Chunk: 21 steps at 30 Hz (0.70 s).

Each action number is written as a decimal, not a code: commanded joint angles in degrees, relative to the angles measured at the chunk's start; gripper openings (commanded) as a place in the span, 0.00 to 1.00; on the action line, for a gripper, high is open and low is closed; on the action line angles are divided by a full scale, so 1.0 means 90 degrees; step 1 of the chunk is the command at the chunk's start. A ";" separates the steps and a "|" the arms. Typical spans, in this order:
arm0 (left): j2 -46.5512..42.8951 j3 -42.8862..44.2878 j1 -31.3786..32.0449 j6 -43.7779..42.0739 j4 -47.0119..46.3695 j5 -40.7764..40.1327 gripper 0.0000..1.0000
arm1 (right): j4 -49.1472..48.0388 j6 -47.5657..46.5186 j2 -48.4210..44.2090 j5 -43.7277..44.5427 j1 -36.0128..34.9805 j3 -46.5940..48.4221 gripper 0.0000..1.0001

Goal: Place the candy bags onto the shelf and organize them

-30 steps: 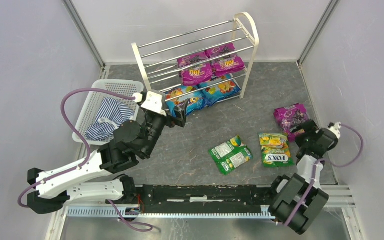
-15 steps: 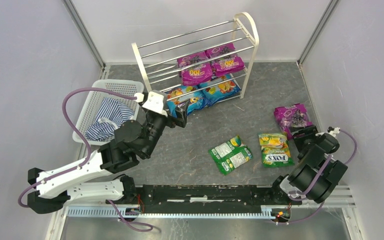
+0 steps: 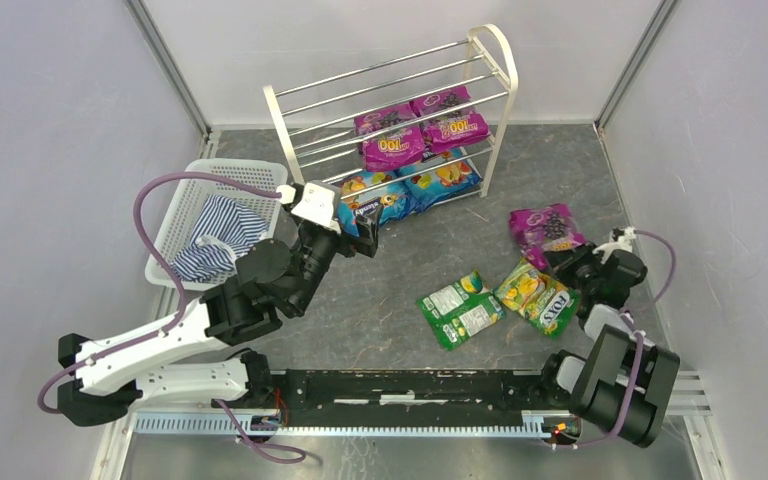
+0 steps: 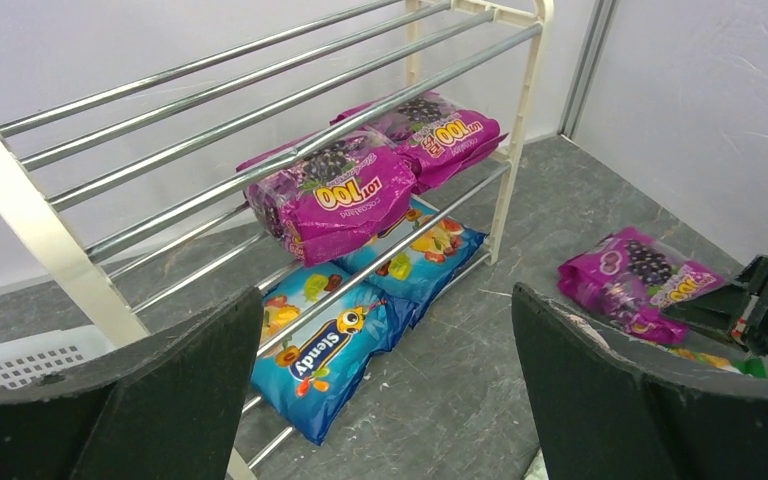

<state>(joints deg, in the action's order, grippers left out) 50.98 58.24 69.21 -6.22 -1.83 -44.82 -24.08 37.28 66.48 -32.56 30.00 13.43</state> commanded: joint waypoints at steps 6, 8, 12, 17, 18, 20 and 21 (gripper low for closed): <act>0.0342 0.0273 -0.0010 0.0294 -0.0060 -0.0179 1.00 | 0.0231 0.0460 -0.1186 -0.0059 -0.1961 0.0073 0.05; 0.0402 0.0470 -0.0006 0.0559 0.0112 -0.0134 1.00 | -0.0010 0.0865 -0.1324 0.0001 -0.2464 -0.0111 0.02; 0.0411 0.1158 -0.0012 0.1617 0.0986 0.0457 1.00 | -0.0364 0.1505 -0.1310 0.0279 -0.3678 -0.0186 0.00; 0.0125 0.1183 -0.0012 0.3305 0.1988 0.1244 1.00 | -0.0879 0.2056 -0.1017 0.0959 -0.5297 -0.0079 0.00; 0.0010 0.1033 -0.0014 0.3763 0.2125 0.1446 1.00 | -0.0981 0.2108 -0.0828 0.1004 -0.5556 0.0057 0.00; -0.0313 0.0588 -0.0007 0.4493 0.2348 0.1811 1.00 | -0.1076 0.2140 -0.0421 0.1081 -0.6145 0.0369 0.00; -0.0506 0.0334 -0.0013 0.4830 0.2431 0.1864 1.00 | -0.1108 0.2148 -0.0225 0.1156 -0.6383 0.0519 0.00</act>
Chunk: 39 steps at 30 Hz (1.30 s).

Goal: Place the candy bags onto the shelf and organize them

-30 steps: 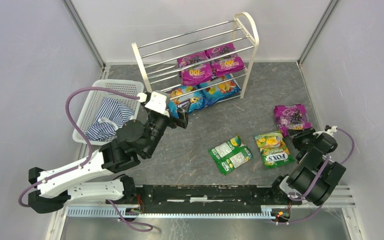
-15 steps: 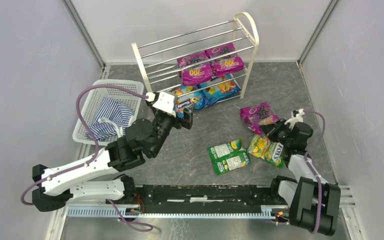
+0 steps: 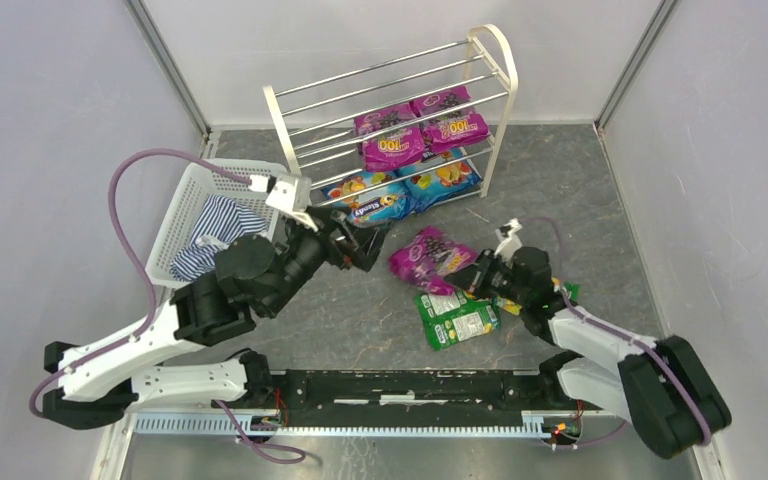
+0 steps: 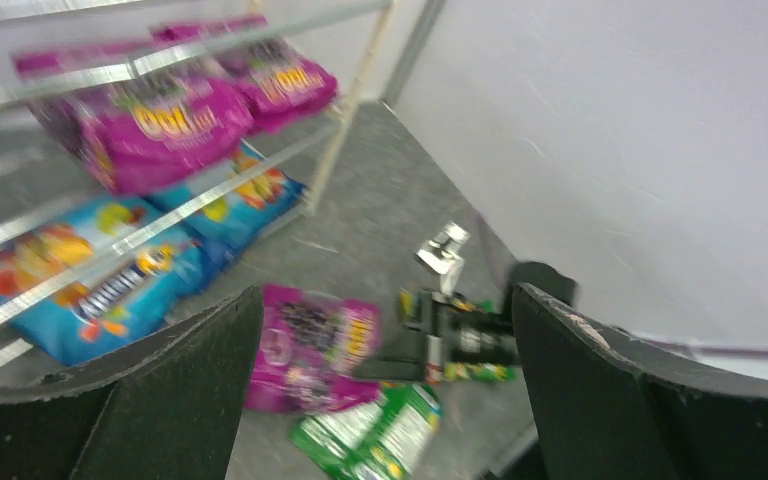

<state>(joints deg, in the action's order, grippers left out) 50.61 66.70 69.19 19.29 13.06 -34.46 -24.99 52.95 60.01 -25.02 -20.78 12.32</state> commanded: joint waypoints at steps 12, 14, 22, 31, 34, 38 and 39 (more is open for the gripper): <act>-0.2428 -0.3237 -0.0007 0.4604 0.1628 0.0703 1.00 | -0.2336 0.0601 0.2306 0.0570 -0.2925 0.1197 0.13; -0.2071 -0.3273 -0.0006 0.4692 0.1727 0.0704 1.00 | -0.2374 0.0453 0.2362 0.0470 -0.2993 0.1170 0.28; -0.0324 -0.3498 -0.0008 0.4745 0.0988 0.1240 1.00 | -0.0509 -0.1041 0.0681 0.1510 -0.2589 0.0830 0.83; 0.1323 -0.3198 -0.0006 0.4409 0.0289 0.1491 1.00 | 0.1198 -0.2088 0.0040 0.0492 -0.0808 0.1066 0.98; 0.2137 -0.2763 0.0046 0.4138 0.0357 0.1565 1.00 | 0.1921 -0.2759 0.0273 0.0473 -0.0735 0.1529 0.98; 0.2985 -0.2106 0.0581 0.3695 0.0567 0.0990 0.81 | 0.1365 -0.2518 0.0068 0.0143 -0.0346 0.1097 0.98; 0.3194 -0.1857 0.0769 0.3626 0.0830 0.0686 0.80 | 0.1177 -0.2422 0.0019 -0.0006 -0.0252 0.0972 0.98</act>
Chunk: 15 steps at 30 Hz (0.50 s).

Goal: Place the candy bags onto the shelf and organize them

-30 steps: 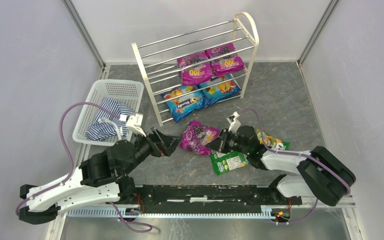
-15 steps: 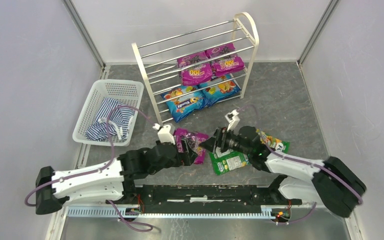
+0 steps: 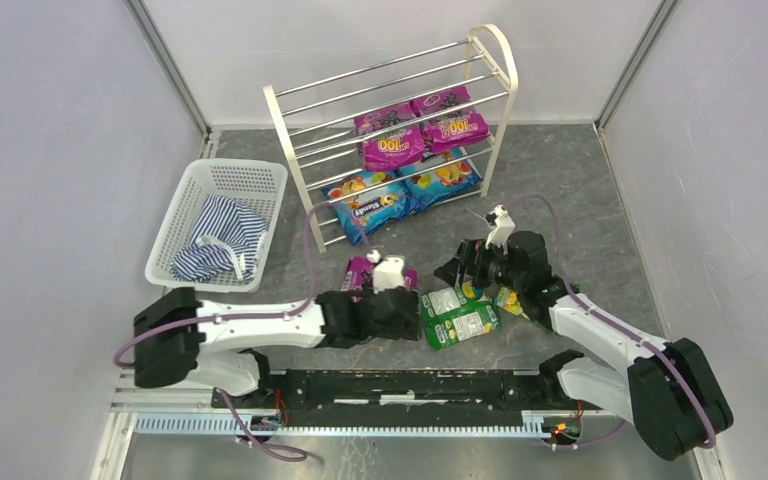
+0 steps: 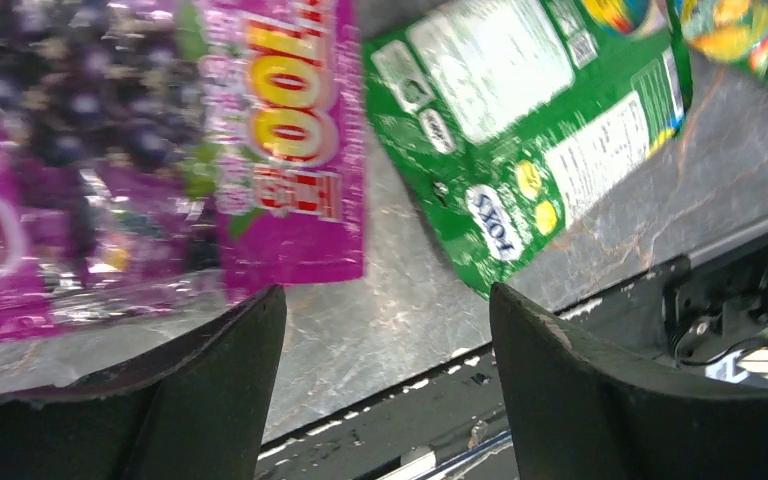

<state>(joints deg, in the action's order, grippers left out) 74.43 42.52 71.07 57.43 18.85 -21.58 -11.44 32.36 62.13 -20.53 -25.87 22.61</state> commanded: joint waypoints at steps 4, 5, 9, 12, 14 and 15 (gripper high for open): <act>0.1585 0.1966 0.0979 -0.0788 0.1531 -0.1938 0.81 | -0.0156 -0.0317 -0.0099 -0.0582 0.0483 -0.0161 0.98; 0.1808 0.2175 0.1027 -0.0860 0.1764 -0.2076 0.81 | -0.0111 -0.0351 -0.0043 -0.0609 0.0505 -0.0145 0.98; 0.2569 0.2725 0.1085 -0.1073 0.2299 -0.2396 0.79 | -0.0311 -0.0302 0.0088 -0.0810 0.0570 -0.0228 0.98; 0.2829 0.2852 0.1080 -0.1050 0.2516 -0.2687 0.76 | -0.0520 -0.0269 0.0211 -0.1051 0.0575 -0.0225 0.98; 0.2888 0.2828 0.1074 -0.1036 0.2534 -0.2821 0.76 | -0.0372 -0.0425 0.0296 -0.1068 0.0581 -0.0080 0.98; 0.2899 0.2821 0.1070 -0.1022 0.2534 -0.2855 0.76 | -0.0322 -0.0474 0.0332 -0.1082 0.0575 -0.0003 0.98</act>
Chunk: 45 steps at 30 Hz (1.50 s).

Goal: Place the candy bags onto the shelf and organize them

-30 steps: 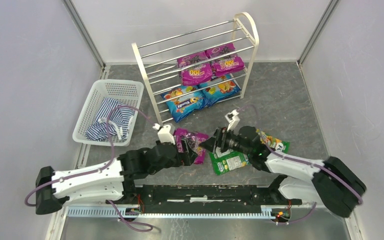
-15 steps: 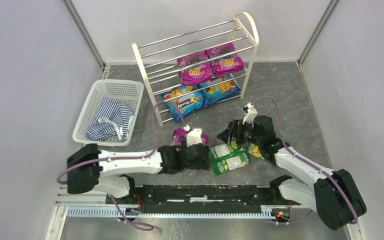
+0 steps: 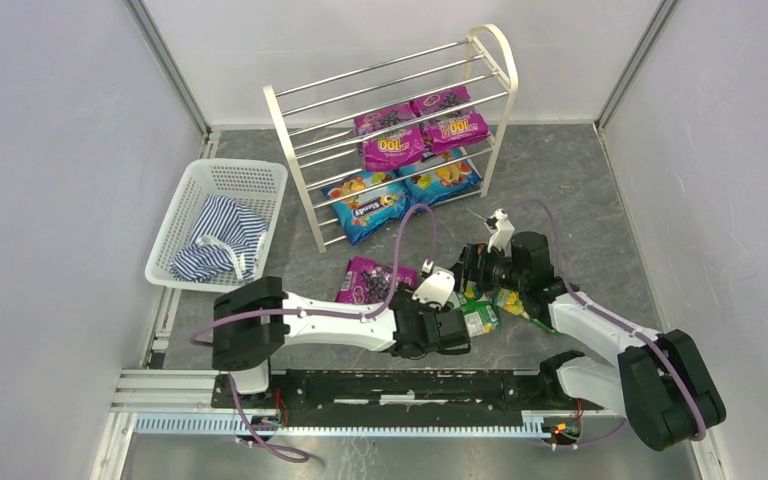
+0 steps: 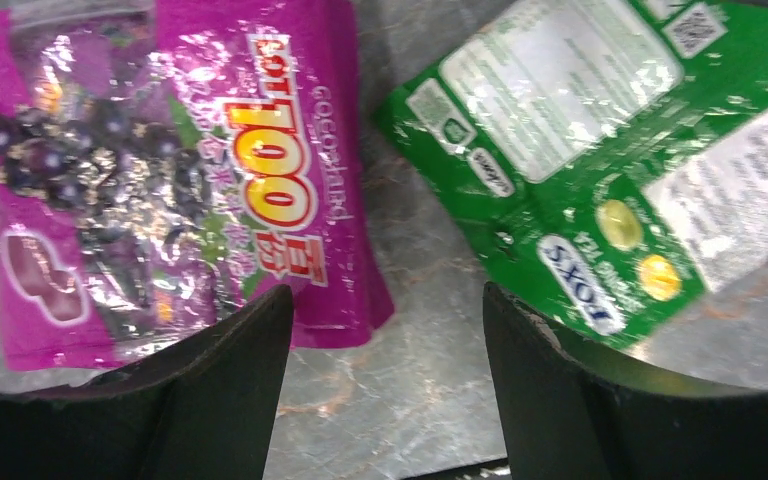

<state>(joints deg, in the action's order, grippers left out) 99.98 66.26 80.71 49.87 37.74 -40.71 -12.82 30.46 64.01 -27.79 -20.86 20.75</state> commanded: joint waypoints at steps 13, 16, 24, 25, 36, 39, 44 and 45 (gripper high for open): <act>0.0033 -0.0259 -0.0215 -0.0089 0.0422 -0.0721 0.34 | -0.1340 0.0538 0.1386 -0.1396 -0.0407 0.0350 0.98; -0.0218 -0.0502 -0.0217 -0.0085 0.0413 -0.0705 0.18 | -0.1477 0.0649 0.1517 -0.1451 -0.0476 0.0392 0.98; -0.1465 -0.1442 -0.0217 -0.0667 -0.0436 -0.0294 0.02 | -0.2140 0.1482 0.2131 -0.1585 -0.1052 0.0641 0.98; -0.1659 -0.1567 -0.0221 -0.0727 -0.0534 -0.0253 0.02 | -0.2145 0.1527 0.2253 -0.1580 -0.1168 0.0720 0.98; -0.3173 -0.2419 -0.0227 -0.0868 -0.0980 -0.0047 0.02 | -0.4005 0.3039 0.3450 -0.1543 -0.1946 0.0858 0.98; -0.3390 -0.2534 -0.0231 -0.0960 -0.1002 -0.0016 0.02 | -0.4504 0.3479 0.3722 -0.1395 -0.2094 0.0849 0.98; -0.3607 -0.2693 -0.0235 -0.1067 -0.1122 0.0123 0.02 | -0.4925 0.3768 0.3961 -0.1207 -0.2363 0.0914 0.98; -0.3641 -0.2721 -0.0233 -0.1081 -0.1149 0.0144 0.02 | -0.4968 0.3796 0.3977 -0.1150 -0.2423 0.0910 0.98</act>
<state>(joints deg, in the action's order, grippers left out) 69.52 42.35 78.83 42.70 31.81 -39.29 -49.71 61.01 98.80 -40.05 -40.93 27.27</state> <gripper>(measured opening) 0.034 0.979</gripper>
